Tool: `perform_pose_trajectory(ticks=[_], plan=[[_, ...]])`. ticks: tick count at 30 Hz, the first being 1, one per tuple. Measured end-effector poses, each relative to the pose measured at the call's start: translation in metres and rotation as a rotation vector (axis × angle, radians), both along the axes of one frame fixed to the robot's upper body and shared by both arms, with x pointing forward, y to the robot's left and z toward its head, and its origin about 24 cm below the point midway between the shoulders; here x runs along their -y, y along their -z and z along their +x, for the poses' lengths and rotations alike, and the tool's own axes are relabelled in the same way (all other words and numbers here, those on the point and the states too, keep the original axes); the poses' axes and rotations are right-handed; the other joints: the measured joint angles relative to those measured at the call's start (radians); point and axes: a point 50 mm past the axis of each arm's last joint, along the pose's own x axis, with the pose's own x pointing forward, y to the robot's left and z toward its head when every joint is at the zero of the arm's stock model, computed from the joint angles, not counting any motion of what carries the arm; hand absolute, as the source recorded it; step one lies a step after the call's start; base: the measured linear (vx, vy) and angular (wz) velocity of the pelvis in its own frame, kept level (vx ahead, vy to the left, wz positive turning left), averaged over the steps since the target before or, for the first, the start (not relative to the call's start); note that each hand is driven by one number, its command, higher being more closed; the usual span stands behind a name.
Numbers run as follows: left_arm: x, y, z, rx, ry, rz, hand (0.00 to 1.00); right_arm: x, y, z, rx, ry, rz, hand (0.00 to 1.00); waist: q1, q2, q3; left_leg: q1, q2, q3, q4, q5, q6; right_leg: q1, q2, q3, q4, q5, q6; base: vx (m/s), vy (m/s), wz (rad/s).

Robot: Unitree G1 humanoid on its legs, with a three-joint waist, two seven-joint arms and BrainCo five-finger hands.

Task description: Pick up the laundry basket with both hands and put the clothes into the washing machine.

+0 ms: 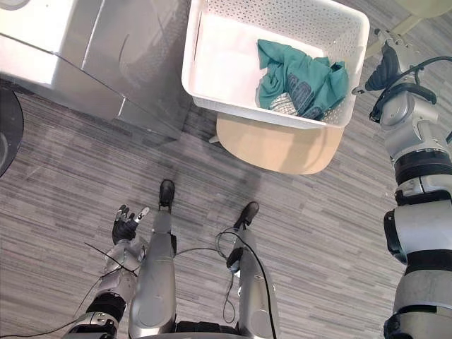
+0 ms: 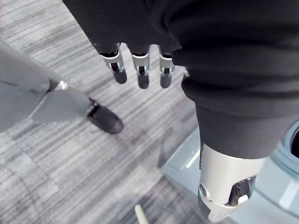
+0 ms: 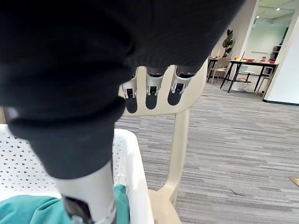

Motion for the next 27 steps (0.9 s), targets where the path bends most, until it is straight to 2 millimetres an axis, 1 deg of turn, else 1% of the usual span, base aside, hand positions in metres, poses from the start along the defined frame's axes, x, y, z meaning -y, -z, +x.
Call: perform_pose_trajectory(ticks=[1, 5, 9, 14, 16, 21, 27], plan=[[-0.002, 0.0, 0.0, -0.002, -0.001, 0.007, 0.0, -0.001, -0.003, 0.0, 0.008, -0.003, 0.0, 0.0, -0.001, -0.005, 0.0, -0.002, 0.004, -0.004, -0.001, 0.0, 0.0, 0.0, 0.004, 0.0, 0.0, 0.0, 0.0, -0.05, 0.03, 0.02], [-0.008, 0.002, -0.003, -0.015, -0.019, 0.011, 0.0, -0.002, -0.008, 0.0, 0.024, -0.011, 0.011, 0.0, 0.003, -0.008, -0.001, -0.004, 0.01, -0.016, -0.004, 0.006, -0.004, 0.0, 0.012, 0.0, 0.0, 0.0, 0.0, -0.06, 0.026, 0.02], [-0.013, 0.001, -0.003, -0.015, -0.033, 0.016, 0.0, -0.002, -0.007, 0.0, 0.025, -0.014, 0.03, 0.0, 0.002, -0.008, -0.001, -0.006, 0.01, -0.019, -0.012, 0.016, -0.005, 0.0, 0.013, -0.001, 0.0, 0.0, 0.0, -0.06, 0.036, 0.03], [-0.017, 0.0, -0.004, -0.016, -0.036, 0.026, 0.0, -0.007, -0.003, 0.003, 0.019, -0.03, 0.045, 0.0, 0.003, -0.012, -0.004, -0.018, 0.01, -0.022, -0.022, 0.027, -0.005, -0.014, 0.014, 0.0, -0.001, 0.0, 0.0, -0.05, 0.036, 0.02], [-0.017, 0.002, -0.004, -0.023, -0.036, 0.027, 0.0, -0.015, 0.002, 0.008, 0.003, -0.05, 0.053, 0.0, 0.003, -0.015, -0.006, -0.028, 0.01, -0.024, -0.029, 0.035, -0.005, -0.026, 0.014, 0.001, -0.002, 0.0, 0.0, -0.05, 0.04, 0.0], [-0.016, 0.004, -0.005, -0.034, -0.034, 0.025, 0.0, -0.023, 0.012, 0.014, -0.033, -0.059, 0.06, 0.0, 0.006, -0.016, -0.006, -0.046, 0.009, -0.034, -0.045, 0.046, -0.007, -0.044, 0.015, -0.003, -0.003, 0.0, 0.0, -0.04, 0.049, 0.03], [-0.012, 0.003, -0.004, -0.019, -0.04, 0.001, 0.0, -0.032, 0.014, 0.018, -0.051, -0.084, 0.025, 0.0, 0.011, -0.016, -0.006, -0.072, 0.009, -0.04, -0.043, 0.046, -0.007, -0.064, 0.016, -0.008, -0.004, 0.0, 0.0, -0.02, 0.058, 0.01]])
